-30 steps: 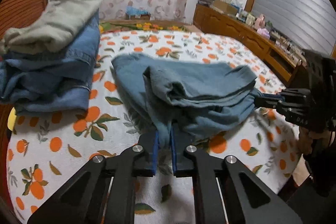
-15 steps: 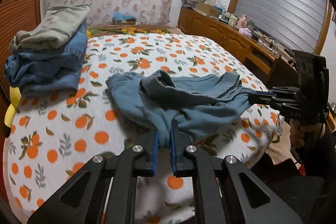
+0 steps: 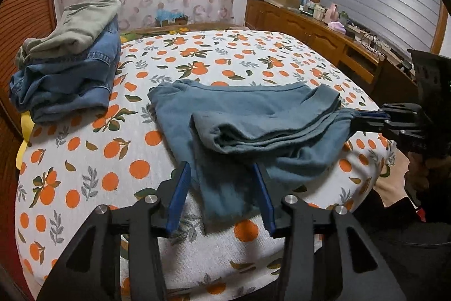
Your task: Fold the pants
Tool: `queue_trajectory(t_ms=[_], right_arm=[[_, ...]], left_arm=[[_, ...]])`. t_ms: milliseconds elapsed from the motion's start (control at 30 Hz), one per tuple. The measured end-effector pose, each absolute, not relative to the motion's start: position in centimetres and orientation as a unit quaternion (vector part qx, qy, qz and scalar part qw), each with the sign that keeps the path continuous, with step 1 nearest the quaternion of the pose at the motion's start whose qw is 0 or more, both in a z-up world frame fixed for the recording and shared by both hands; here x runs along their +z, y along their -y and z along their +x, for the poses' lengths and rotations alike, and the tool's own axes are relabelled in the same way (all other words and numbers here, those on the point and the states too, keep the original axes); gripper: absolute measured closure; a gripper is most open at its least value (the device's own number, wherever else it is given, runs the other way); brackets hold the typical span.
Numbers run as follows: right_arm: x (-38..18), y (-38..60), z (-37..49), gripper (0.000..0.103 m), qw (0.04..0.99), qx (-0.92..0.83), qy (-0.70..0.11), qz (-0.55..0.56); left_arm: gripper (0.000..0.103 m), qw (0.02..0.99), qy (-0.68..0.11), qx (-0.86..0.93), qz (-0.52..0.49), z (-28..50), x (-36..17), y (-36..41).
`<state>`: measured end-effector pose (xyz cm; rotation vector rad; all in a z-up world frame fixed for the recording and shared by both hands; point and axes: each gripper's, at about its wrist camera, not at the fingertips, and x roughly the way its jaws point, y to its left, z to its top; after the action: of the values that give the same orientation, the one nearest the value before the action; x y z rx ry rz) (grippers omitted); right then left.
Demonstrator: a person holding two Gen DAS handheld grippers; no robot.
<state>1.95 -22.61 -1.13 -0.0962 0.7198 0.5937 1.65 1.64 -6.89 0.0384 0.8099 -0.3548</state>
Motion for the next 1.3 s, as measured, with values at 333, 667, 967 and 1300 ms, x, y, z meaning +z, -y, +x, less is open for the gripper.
queue_trajectory(t_ms=[333, 667, 967, 1300], right_arm=[[-1.6, 22.8, 2.2, 0.069, 0.895, 0.273, -0.349, -0.053], [-2.6, 22.0, 3.6, 0.062, 0.890, 0.275, -0.359, -0.062], [-2.9, 20.7, 5.6, 0.062, 0.890, 0.265, -0.360, -0.089], [-2.6, 19.5, 8.2, 0.062, 0.892, 0.273, -0.347, -0.100]], left_arm=[[0.057, 0.904, -0.396, -0.161, 0.016, 2.3, -7.1, -1.9], [0.057, 0.903, -0.399, -0.156, 0.018, 4.0, -7.2, -1.5], [0.057, 0.904, -0.397, -0.157, 0.027, 5.5, -7.0, -1.1], [0.057, 0.902, -0.399, -0.165, 0.017, 7.4, -6.7, -1.0]])
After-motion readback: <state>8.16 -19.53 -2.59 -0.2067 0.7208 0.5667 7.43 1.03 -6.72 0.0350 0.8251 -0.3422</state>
